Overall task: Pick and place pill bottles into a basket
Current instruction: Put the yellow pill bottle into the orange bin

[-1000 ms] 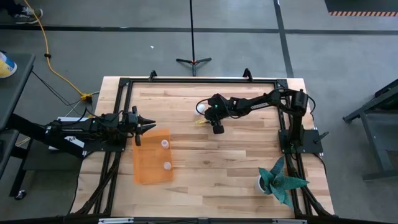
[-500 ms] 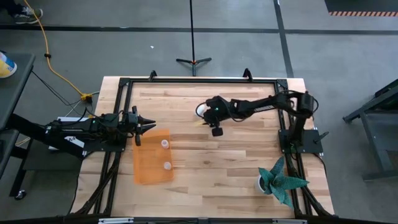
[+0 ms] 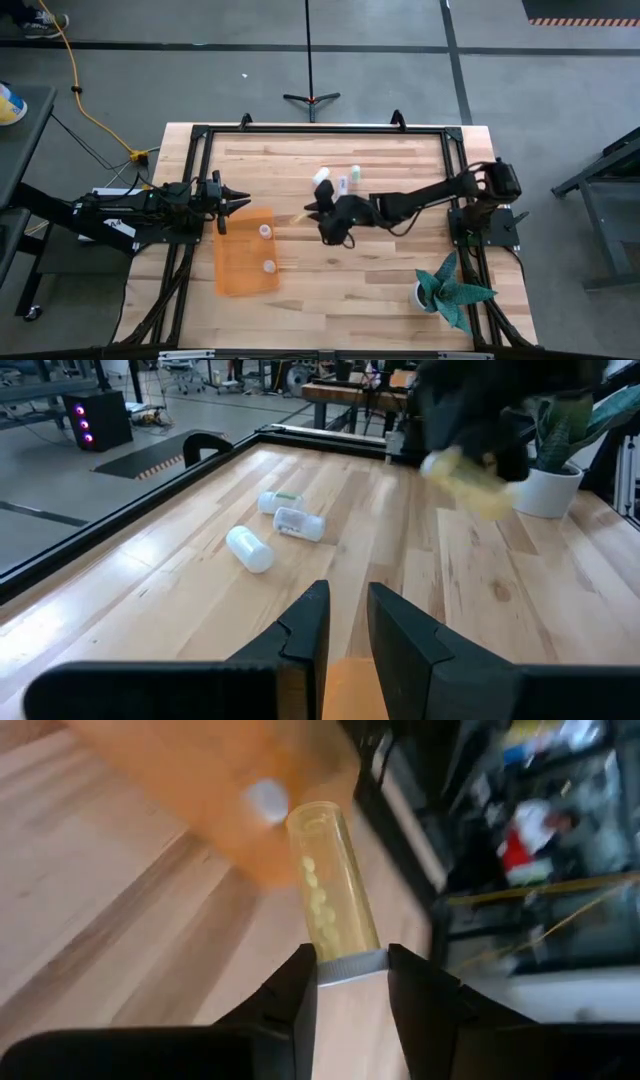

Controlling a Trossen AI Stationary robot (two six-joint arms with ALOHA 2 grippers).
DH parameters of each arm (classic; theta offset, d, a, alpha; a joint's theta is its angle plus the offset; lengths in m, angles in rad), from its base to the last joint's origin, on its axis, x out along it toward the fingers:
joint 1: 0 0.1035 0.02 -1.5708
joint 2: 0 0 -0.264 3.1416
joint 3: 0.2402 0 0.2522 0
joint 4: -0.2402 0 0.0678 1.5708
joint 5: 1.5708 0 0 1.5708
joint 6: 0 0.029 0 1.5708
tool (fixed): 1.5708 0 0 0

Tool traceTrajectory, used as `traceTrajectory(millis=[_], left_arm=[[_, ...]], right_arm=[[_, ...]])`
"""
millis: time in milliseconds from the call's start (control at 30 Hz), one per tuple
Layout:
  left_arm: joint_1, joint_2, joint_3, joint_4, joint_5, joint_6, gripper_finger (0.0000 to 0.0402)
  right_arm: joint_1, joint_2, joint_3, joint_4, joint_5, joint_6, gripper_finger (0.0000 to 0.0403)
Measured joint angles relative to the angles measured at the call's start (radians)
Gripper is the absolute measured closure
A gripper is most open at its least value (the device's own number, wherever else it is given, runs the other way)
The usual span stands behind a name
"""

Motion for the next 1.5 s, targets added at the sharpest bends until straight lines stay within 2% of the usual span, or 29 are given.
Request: traceTrajectory(millis=[267, 400, 567, 767, 900, 1067, 1300, 1500], left_arm=[[0.0, 0.0, 0.0, 0.0, -0.003, 0.0, 0.0294], [0.0, 0.0, 0.0, 0.0, -0.004, 0.0, 0.0294], [0.0, 0.0, 0.0, 0.0, -0.004, 0.0, 0.0294], [0.0, 0.0, 0.0, 0.0, -0.005, 0.0, 0.0294], [0.0, 0.0, 0.0, -0.001, -0.005, 0.0, 0.0294], [0.0, 0.0, 0.0, -0.001, -0.005, 0.0, 0.0294], [0.0, 0.0, 0.0, -0.002, -0.005, 0.0, 0.0294], [0.0, 0.0, 0.0, -0.002, -0.005, 0.0, 0.0294]], right_arm=[[0.017, 0.046, 0.128, -0.055, -0.071, -0.198, 0.0304], [0.016, 0.13, 0.24, -0.127, -0.069, -0.27, 0.0303], [0.016, 0.236, 0.404, -0.235, -0.011, -0.37, 0.0306], [0.026, 0.331, 0.542, -0.334, -0.011, -0.471, 0.0304], [0.043, 0.38, 0.578, -0.348, -0.012, -0.546, 0.0305], [0.077, 0.431, 0.587, -0.332, 0.036, -0.668, 0.0305], [0.089, 0.443, 0.589, -0.272, 0.042, -0.783, 0.0306], [0.082, 0.443, 0.589, -0.283, -0.024, -0.905, 0.0304]])
